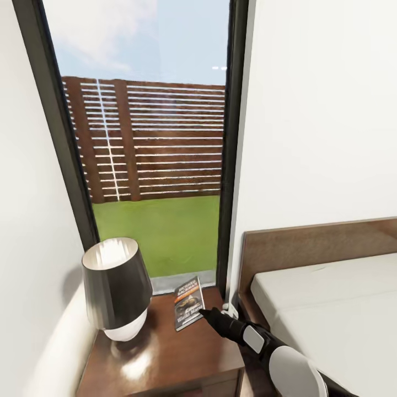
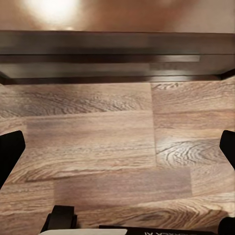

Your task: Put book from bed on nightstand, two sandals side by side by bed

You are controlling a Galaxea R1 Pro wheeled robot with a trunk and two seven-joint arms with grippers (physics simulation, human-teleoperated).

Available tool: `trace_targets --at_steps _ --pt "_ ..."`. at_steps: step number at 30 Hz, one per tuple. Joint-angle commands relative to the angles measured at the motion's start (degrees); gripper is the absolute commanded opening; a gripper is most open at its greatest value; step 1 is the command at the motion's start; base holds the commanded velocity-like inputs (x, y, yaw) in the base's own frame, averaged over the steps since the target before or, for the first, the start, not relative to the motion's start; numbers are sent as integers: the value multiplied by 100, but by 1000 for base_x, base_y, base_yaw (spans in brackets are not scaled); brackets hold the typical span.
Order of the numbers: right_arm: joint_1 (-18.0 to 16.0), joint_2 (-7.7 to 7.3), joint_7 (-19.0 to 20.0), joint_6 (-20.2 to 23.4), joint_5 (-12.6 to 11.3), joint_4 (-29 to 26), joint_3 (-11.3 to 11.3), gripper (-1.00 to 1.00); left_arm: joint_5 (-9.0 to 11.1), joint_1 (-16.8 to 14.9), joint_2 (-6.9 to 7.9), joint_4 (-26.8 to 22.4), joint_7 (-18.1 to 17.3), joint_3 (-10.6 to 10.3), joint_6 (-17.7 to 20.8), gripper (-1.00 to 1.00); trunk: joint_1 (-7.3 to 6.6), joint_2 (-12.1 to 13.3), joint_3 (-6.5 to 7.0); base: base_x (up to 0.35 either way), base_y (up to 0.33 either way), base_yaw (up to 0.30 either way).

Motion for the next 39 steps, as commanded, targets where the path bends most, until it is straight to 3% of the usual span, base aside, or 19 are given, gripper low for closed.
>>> trace_targets --at_steps 1,15,22,39 --pt "-2 3 -9 56 -39 -11 -19 -100 57 -2 3 -9 36 -19 26 100 22 -45 -25 0 0 0" --pt "-15 12 -47 73 -41 -6 -11 -100 63 -2 3 -7 30 -22 26 100 330 -607 -276 0 0 0" --pt "-22 6 -16 494 -38 -35 -8 -100 67 -2 3 -12 27 -28 26 100 484 -888 -402 0 0 0" --pt "-86 1 -28 697 -38 -44 -10 -100 68 -2 3 -14 26 -35 26 100 857 -1569 -707 0 0 0"
